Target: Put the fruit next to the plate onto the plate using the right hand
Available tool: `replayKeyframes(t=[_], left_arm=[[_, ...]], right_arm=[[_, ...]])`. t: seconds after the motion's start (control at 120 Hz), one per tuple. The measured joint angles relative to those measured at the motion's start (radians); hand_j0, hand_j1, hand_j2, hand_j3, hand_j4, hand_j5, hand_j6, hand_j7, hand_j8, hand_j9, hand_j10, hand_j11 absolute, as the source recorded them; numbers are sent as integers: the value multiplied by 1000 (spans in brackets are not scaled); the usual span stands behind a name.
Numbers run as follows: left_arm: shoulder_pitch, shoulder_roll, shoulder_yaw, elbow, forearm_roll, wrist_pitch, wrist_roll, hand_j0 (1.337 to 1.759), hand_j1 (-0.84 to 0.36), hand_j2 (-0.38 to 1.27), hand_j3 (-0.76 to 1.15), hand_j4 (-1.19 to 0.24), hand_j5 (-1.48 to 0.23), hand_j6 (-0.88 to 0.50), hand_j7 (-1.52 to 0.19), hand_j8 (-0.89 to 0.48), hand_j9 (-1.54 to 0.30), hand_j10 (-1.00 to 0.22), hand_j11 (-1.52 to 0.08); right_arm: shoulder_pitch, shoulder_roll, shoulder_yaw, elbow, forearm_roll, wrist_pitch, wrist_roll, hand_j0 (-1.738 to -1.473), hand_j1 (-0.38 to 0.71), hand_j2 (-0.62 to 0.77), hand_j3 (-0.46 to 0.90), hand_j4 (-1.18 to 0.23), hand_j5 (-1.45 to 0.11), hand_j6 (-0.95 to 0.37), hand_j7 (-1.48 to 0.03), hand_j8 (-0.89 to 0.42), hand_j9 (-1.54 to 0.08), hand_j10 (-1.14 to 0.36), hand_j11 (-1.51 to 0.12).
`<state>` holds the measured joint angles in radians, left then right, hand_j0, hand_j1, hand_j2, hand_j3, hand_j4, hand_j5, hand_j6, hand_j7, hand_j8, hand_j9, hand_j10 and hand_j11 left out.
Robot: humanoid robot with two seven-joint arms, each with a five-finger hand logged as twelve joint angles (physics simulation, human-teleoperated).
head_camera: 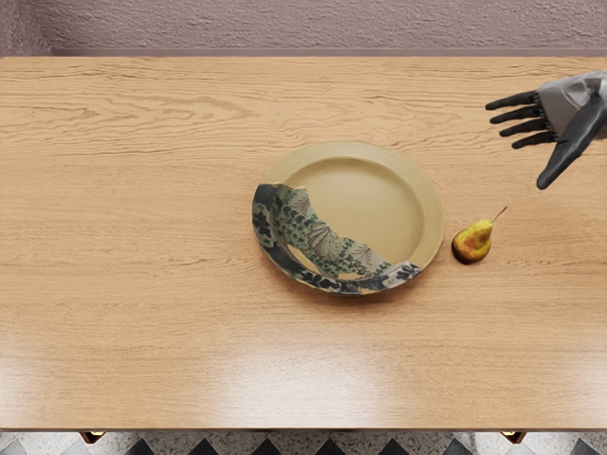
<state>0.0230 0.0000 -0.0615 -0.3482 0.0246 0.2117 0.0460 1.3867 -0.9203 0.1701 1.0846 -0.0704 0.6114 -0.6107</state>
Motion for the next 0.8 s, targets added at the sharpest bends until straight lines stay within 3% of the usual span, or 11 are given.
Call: replayKeyframes(t=[0.192, 0.3, 0.408, 0.5, 0.633, 0.8], left_arm=[[0, 0, 0, 0, 0, 0, 0, 1658, 336, 2, 0, -10, -14, -10, -14, -10, -14, -10, -14], [0, 0, 0, 0, 0, 0, 0, 1658, 336, 2, 0, -10, -14, -10, -14, -10, -14, -10, -14], [0, 0, 0, 0, 0, 0, 0, 1658, 336, 2, 0, -10, -14, -10, -14, -10, -14, -10, -14], [0, 0, 0, 0, 0, 0, 0, 1658, 336, 2, 0, -10, -14, -10, -14, -10, -14, -10, -14], [0, 0, 0, 0, 0, 0, 0, 1658, 337, 2, 0, -10, -14, -10, -14, -10, -14, -10, -14], [0, 0, 0, 0, 0, 0, 0, 1658, 336, 2, 0, -10, -14, -10, -14, -10, -14, -10, -14]], right_arm=[[7, 36, 2, -1, -10, 0, 0, -1658, -349, -1, 0, -2, 0, -2, 0, -2, 0, -1, 0], [10, 127, -6, 10, -39, 0, 0, -1658, -349, -1, 0, -2, 0, -2, 0, -2, 0, -1, 0], [120, 130, -57, 154, -45, 0, 0, -1658, -349, -1, 0, -2, 0, -2, 0, -2, 0, -1, 0], [250, 119, -208, 244, -57, -3, 0, -1658, -349, -1, 0, -2, 0, -2, 0, -2, 0, -1, 0], [393, 118, -486, 292, -68, -278, 0, -1658, -349, -1, 0, -2, 0, -3, 0, -2, 0, -1, 0], [410, 149, -615, 319, -70, -543, 0, -1658, -349, 0, 0, -2, 0, -3, 0, -2, 0, -2, 0]])
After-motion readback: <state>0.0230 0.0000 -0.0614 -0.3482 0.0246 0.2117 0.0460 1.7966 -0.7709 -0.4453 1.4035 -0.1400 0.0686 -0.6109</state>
